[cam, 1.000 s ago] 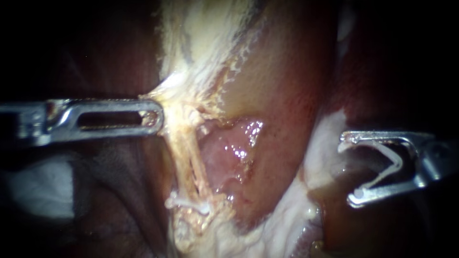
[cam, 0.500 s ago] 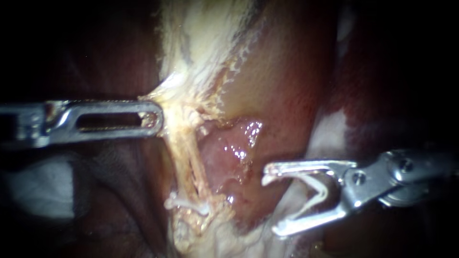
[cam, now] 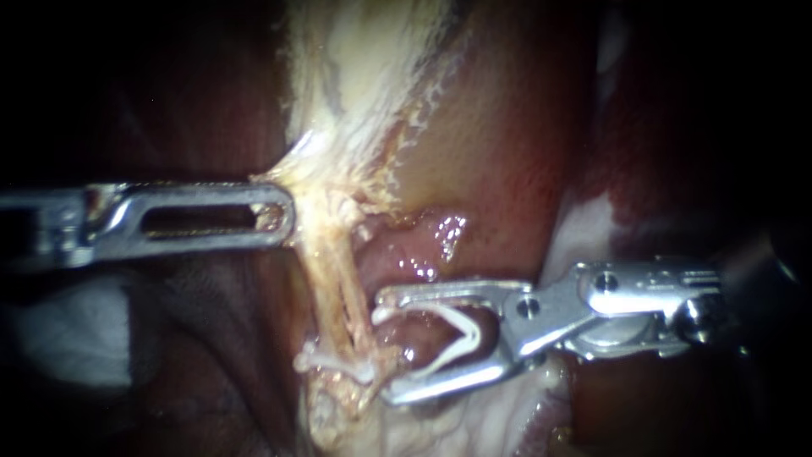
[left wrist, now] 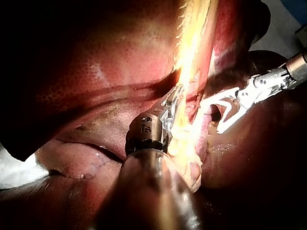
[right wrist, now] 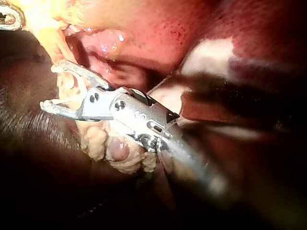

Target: Clipping second clip left tube

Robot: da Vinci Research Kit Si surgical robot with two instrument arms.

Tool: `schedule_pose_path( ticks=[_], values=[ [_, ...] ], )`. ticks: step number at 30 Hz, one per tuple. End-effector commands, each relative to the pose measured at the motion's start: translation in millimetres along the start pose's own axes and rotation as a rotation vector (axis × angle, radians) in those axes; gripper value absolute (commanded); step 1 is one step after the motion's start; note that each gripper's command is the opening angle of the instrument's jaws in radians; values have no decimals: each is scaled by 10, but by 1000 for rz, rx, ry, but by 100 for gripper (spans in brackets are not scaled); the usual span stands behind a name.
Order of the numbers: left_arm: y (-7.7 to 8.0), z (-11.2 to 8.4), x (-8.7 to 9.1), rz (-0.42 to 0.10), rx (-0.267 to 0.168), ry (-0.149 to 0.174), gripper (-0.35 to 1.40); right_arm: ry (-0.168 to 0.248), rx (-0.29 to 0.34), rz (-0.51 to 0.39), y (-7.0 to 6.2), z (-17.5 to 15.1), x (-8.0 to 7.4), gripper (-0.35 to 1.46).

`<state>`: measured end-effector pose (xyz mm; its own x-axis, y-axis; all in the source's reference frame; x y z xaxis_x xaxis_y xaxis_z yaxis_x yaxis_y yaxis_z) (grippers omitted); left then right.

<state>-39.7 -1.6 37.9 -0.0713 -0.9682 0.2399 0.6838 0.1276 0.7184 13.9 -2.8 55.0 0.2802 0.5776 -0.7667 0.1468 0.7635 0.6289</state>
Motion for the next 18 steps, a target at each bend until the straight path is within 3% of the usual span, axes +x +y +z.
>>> schedule_pose_path(
  ticks=[1,18],
  values=[
    [0,-1,0,0,0,0,-35,0,-1,-1,2,2,-1,58],
    [-8,-4,2,-2,-1,0,-35,-27,-16,10,24,37,-22,58]
  ],
)
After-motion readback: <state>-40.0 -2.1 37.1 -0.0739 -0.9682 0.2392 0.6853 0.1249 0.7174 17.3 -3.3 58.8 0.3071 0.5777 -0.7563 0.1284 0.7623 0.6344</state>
